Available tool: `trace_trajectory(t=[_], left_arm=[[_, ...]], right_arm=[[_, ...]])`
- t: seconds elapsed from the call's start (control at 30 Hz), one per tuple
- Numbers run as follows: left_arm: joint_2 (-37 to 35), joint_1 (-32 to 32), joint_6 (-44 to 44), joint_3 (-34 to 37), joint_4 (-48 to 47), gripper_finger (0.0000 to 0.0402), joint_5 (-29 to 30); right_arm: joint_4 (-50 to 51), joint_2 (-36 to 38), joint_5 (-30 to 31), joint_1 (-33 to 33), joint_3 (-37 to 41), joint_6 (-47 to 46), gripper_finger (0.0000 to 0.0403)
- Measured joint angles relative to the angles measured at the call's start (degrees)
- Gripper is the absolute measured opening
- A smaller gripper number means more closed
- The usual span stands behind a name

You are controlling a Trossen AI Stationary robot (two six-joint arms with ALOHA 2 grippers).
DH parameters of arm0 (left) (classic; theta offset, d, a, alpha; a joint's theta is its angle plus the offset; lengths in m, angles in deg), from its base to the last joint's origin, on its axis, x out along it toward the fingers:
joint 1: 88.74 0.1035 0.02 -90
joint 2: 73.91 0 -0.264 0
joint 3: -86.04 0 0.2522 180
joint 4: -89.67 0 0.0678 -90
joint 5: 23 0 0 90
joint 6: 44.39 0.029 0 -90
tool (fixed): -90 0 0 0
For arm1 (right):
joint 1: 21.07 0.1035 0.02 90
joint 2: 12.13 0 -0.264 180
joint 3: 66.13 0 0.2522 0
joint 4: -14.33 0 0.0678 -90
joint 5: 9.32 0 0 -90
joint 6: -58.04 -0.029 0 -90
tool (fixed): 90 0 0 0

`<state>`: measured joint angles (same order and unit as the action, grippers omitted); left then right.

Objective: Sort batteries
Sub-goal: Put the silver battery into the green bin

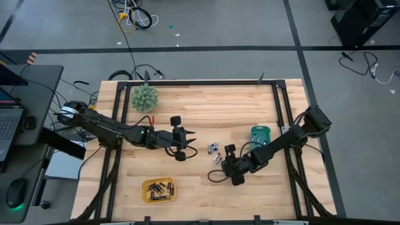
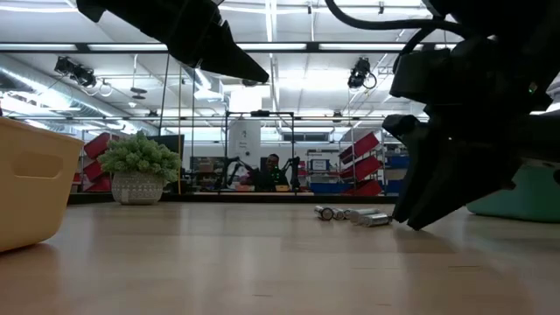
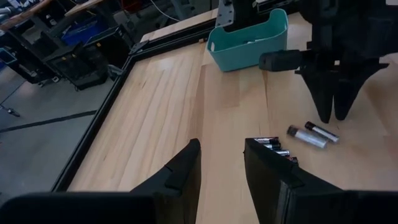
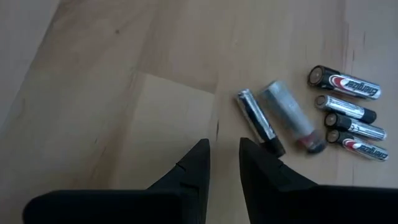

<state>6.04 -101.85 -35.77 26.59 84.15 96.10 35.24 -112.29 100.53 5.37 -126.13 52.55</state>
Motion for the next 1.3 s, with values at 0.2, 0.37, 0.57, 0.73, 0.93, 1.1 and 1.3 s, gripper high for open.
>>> trace_trajectory(t=[0.2,0.37,0.57,0.73,0.93,1.1,1.3], left_arm=[[0.0,0.0,0.0,0.0,0.0,0.0119,0.0],[0.0,0.0,0.0,0.0,0.0,0.0119,0.0],[0.0,0.0,0.0,0.0,-0.1,0.0119,0.0],[0.0,0.0,0.1,0.0,0.0,0.0119,0.0],[0.0,0.0,0.1,0.0,-0.3,0.0119,0.0],[0.0,0.0,0.1,0.0,-0.4,0.0119,0.0],[0.0,0.0,0.1,0.0,-0.4,0.0119,0.0]], right_arm=[[0.1,0.5,-0.2,-0.3,0.0,0.6,0.0074],[-0.5,1.3,2.7,-0.6,0.0,2.1,0.0074],[-0.7,1.2,2.7,-2.8,0.0,2.9,0.0074],[-1.1,0.0,-3.1,-5.0,0.0,3.0,0.0074],[-1.9,-0.9,-5.5,-6.0,-0.1,2.3,0.0073],[-1.9,-1.1,-6.1,-6.0,-0.1,1.3,0.0051],[-1.8,-1.2,-7.2,-6.1,-0.1,0.7,0.0012]])
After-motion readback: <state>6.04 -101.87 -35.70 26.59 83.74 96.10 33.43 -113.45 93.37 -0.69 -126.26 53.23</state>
